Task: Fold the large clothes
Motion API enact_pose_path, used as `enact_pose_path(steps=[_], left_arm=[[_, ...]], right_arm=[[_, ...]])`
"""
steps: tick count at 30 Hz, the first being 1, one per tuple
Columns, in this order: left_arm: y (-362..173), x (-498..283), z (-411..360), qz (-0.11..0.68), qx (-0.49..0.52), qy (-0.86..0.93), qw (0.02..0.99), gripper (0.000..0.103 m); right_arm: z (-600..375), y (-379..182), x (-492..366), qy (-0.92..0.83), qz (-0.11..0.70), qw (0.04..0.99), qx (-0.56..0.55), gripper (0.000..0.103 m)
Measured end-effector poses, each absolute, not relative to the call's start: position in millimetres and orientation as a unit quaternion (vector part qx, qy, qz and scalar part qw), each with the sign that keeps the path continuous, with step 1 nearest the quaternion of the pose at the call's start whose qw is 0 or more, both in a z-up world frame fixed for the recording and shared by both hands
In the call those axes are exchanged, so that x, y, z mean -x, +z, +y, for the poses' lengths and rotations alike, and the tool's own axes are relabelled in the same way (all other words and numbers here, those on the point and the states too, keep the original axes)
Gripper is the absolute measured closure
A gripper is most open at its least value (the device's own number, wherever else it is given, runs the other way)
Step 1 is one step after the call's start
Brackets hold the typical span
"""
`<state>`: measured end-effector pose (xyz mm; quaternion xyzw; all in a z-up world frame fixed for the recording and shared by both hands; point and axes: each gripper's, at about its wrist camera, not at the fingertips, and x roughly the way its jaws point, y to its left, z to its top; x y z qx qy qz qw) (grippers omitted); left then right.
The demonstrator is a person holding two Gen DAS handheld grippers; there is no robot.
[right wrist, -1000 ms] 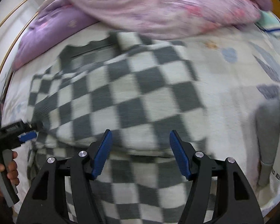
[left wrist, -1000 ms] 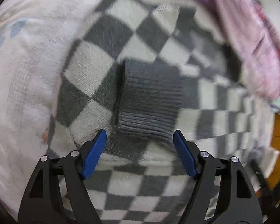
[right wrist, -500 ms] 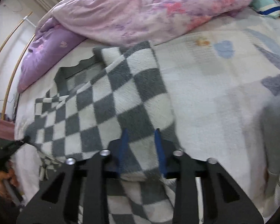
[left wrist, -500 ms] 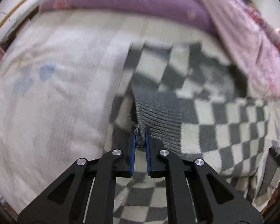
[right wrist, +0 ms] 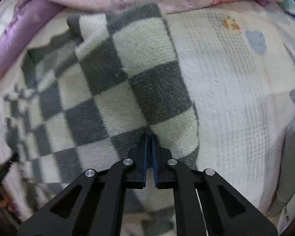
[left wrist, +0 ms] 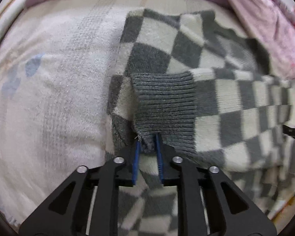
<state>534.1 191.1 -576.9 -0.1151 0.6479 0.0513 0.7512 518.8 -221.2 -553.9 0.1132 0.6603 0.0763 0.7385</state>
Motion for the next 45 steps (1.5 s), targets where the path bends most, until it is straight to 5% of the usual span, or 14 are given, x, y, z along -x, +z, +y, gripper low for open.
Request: enact_pose_path(steps=[1,4,7,12,13,14,19,22,27,29,38,45], left_arm=[[-569,-535,196,0.648,0.120,0.050,0.751,0.075],[-544,-548,214,0.613,0.115,0.067,0.779,0.053],[-546,-574,226,0.604,0.122,0.081,0.783,0.050],[-568,-609,231,0.621,0.098,0.088,0.773,0.050],[-573,-613,231,0.624,0.090,0.088,0.771,0.050],[-580,-615,226,0.631,0.078,0.092,0.766,0.050],[-601,-623,208,0.645,0.017,0.110,0.756,0.050],[-602,-626,214,0.646,0.041,0.114,0.754,0.051],[-580,-625,227,0.628,0.066,0.099,0.769,0.048],[-565,-623,239,0.607,0.090,0.097,0.784,0.038],[-568,-664,277,0.608,0.128,0.110,0.775,0.034],[-590,-700,259,0.636,0.051,0.111,0.762,0.034]], right_arm=[[-225,-542,-523,0.080,0.643,0.753,-0.118,0.088],[-237,-520,-556,0.047,0.612,0.782,-0.108,0.054],[-257,-538,-596,0.013,0.618,0.770,-0.159,0.043],[-277,-588,-634,0.050,0.642,0.698,-0.313,0.043],[-278,-591,-636,0.056,0.639,0.696,-0.321,0.054],[-278,-593,-637,0.066,0.639,0.693,-0.326,0.083],[-258,-562,-631,0.016,0.617,0.773,-0.146,0.085],[-263,-586,-634,0.018,0.637,0.750,-0.175,0.083],[-256,-576,-641,0.001,0.627,0.762,-0.160,0.052],[-254,-574,-647,0.011,0.621,0.765,-0.169,0.042],[-221,-600,-703,0.052,0.655,0.741,-0.138,0.041],[-179,-620,-720,0.078,0.681,0.724,-0.081,0.041]])
